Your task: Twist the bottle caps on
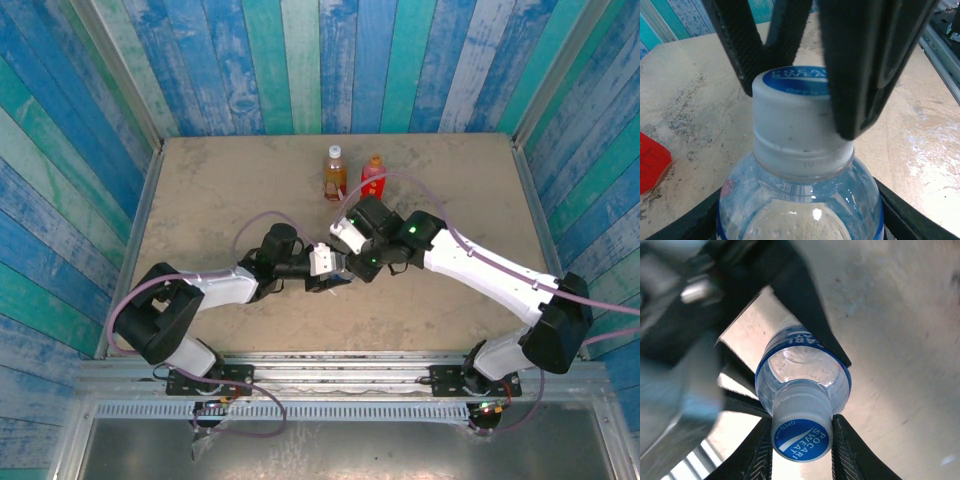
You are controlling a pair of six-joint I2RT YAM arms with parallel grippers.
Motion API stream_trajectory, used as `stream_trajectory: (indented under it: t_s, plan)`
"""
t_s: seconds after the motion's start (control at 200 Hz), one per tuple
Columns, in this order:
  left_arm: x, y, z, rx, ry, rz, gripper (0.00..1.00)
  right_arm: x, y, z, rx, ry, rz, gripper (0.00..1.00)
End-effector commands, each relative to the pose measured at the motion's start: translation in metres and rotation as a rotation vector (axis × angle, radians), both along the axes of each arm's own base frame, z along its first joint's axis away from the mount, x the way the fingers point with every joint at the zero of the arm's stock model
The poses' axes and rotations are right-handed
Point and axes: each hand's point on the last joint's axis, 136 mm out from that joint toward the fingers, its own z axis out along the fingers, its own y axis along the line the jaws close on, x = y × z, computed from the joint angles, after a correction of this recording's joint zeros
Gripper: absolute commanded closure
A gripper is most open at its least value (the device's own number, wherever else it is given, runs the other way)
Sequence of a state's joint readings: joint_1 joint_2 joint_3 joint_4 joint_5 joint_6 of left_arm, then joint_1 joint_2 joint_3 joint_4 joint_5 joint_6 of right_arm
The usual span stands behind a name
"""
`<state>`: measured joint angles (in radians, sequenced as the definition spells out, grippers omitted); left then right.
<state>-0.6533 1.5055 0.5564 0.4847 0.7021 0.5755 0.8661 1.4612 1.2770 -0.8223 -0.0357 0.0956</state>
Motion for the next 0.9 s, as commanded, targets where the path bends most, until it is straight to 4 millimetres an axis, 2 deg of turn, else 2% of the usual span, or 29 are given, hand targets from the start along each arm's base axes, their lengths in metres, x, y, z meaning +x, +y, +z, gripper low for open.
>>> stream_trajectory:
  t_s: [0.0, 0.1, 0.16, 0.245, 0.35, 0.38, 0.441, 0.511, 0.561, 0.746, 0.896]
  plan:
    - [-0.006, -0.001, 0.003, -0.003, -0.008, -0.029, 0.38, 0.006, -0.008, 0.003, 0.133, 0.172, -0.491, 0.99]
    - [-0.006, 0.000, 0.006, -0.007, -0.018, -0.024, 0.38, 0.005, -0.011, 0.007, 0.109, 0.164, -0.448, 0.90]
    - [-0.006, 0.000, 0.006, -0.009, -0.022, -0.027, 0.38, 0.008, -0.012, 0.012, 0.083, 0.115, -0.345, 0.75]
    - [-0.007, 0.000, 0.005, -0.007, -0.022, -0.031, 0.38, 0.006, -0.013, 0.021, 0.010, 0.001, -0.084, 0.52]
    - [-0.008, 0.000, 0.006, -0.010, -0.025, -0.038, 0.38, 0.001, -0.021, 0.023, -0.098, -0.155, 0.250, 0.45]
    - [-0.008, 0.000, 0.005, -0.009, -0.022, -0.039, 0.38, -0.004, -0.023, 0.021, -0.122, -0.192, 0.364, 0.40]
    - [-0.009, 0.000, 0.006, -0.010, -0.023, -0.043, 0.38, -0.013, -0.024, 0.016, -0.146, -0.260, 0.555, 0.39]
    - [-0.009, -0.001, 0.005, -0.008, -0.019, -0.044, 0.38, -0.018, -0.022, 0.017, -0.157, -0.341, 0.710, 0.38]
    - [-0.009, 0.000, 0.004, -0.006, -0.018, -0.045, 0.38, -0.021, -0.018, 0.020, -0.151, -0.382, 0.799, 0.41]
    - [-0.010, -0.001, 0.006, -0.010, -0.018, -0.051, 0.38, -0.020, -0.004, 0.022, -0.145, -0.403, 0.906, 0.52]
    - [-0.010, -0.001, 0.005, -0.010, -0.015, -0.054, 0.38, -0.017, 0.005, 0.007, -0.157, -0.351, 0.934, 0.54]
